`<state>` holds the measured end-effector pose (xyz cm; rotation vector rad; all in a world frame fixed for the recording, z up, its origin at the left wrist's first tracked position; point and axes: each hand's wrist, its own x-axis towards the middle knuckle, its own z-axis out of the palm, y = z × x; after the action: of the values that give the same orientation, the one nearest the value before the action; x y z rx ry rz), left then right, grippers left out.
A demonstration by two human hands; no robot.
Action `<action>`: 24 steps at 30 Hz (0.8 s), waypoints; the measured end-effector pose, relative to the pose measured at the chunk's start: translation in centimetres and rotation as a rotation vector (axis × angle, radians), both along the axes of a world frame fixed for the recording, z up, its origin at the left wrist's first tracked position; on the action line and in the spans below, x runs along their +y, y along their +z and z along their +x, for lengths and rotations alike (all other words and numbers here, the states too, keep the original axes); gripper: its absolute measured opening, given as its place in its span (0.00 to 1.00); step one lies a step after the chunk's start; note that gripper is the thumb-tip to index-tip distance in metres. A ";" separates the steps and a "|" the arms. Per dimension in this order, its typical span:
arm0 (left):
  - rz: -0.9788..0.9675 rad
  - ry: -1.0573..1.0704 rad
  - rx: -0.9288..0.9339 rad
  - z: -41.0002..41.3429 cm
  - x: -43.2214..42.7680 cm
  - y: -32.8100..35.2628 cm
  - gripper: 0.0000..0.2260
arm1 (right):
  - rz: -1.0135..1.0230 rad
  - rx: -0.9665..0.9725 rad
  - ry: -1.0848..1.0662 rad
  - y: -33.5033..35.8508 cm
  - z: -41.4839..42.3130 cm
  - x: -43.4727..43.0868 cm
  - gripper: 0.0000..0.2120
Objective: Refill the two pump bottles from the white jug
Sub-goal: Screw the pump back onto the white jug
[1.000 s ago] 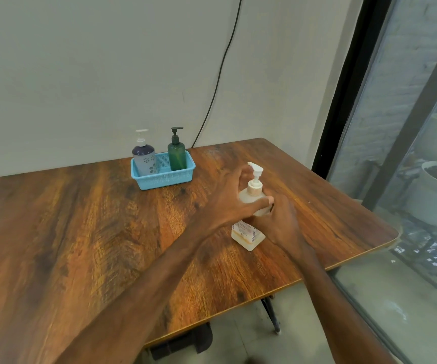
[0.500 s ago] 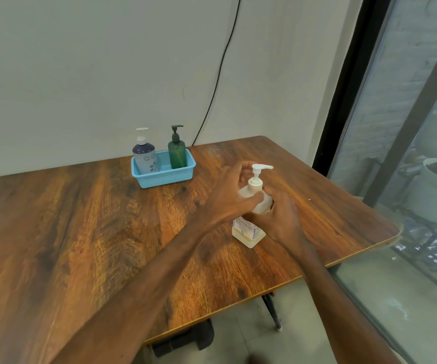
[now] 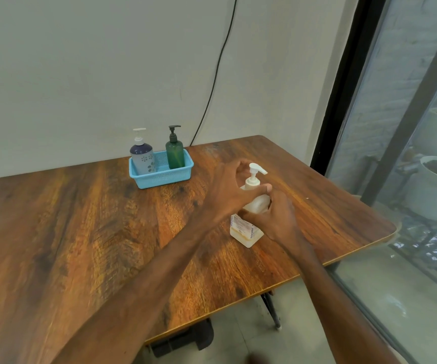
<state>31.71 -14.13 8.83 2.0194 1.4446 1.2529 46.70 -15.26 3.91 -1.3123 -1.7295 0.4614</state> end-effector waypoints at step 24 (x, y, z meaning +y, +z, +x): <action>0.015 -0.391 0.024 -2.4 2.2 1.1 0.08 | 0.008 0.036 0.078 -0.5 0.4 0.5 0.29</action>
<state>29.30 -11.90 9.92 2.1950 0.9834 1.0760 47.14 -14.76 3.44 -1.2267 -1.7556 0.5192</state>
